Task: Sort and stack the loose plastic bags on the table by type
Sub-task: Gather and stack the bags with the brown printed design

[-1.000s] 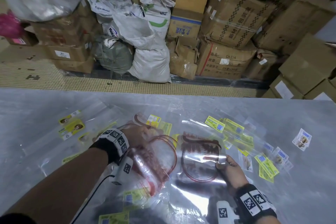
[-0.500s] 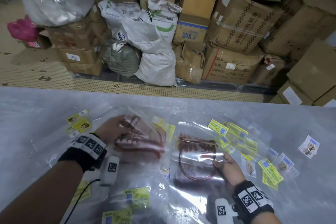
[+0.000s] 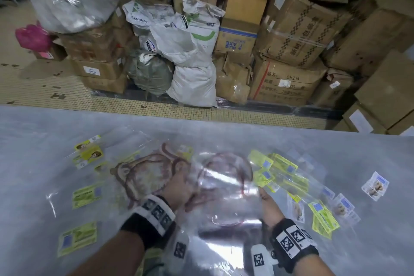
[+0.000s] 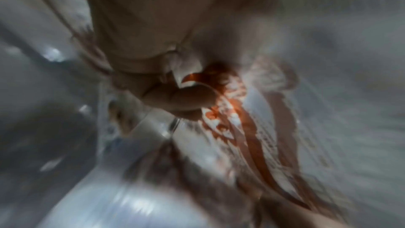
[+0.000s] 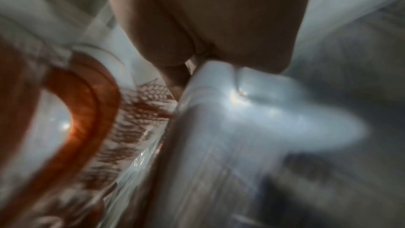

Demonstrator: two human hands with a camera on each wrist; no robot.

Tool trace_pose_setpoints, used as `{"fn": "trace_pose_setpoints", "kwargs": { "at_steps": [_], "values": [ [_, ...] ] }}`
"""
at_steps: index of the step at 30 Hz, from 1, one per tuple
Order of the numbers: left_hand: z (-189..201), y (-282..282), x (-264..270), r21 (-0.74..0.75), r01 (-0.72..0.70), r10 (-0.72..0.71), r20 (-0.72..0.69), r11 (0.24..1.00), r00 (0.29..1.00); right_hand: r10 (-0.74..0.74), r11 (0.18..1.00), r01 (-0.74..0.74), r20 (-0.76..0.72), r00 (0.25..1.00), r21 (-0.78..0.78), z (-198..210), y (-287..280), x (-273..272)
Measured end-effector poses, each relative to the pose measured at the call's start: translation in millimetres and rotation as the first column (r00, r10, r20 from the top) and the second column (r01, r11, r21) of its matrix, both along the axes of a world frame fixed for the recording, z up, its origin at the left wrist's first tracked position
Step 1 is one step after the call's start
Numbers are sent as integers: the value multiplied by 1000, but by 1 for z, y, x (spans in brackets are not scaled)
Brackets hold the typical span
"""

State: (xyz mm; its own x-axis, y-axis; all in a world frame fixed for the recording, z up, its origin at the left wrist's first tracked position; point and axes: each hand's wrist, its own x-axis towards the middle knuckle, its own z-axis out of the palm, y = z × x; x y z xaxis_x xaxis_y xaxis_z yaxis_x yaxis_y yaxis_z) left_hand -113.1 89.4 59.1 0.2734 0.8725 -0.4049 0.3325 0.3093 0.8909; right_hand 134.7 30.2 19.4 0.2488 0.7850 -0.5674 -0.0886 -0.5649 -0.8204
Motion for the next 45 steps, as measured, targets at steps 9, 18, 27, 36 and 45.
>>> {"fn": "trace_pose_setpoints", "kwargs": {
  "at_steps": [9, 18, 27, 36, 45],
  "values": [
    [-51, -49, 44, 176, -182, 234, -346, 967, 909, -20, 992, 14, -44, 999, -124, -8, -1, 8],
    [-54, -50, 57, 52, -80, 95, -649, 995, 755, 163, 986, -157, -141, 977, 50, -18, -3, 11],
    [-28, -33, 61, -169, -336, 333, -46, 926, 942, 141, 980, -55, -477, 868, 190, -11, 4, 40],
    [-51, -34, 71, -91, -397, 375, -189, 913, 907, 219, 974, -216, -49, 974, 64, -11, 16, 35],
    [-44, -31, 74, -181, -431, 415, -117, 884, 902, 368, 926, -371, 47, 929, 71, -5, 19, 33]
  ]
}}
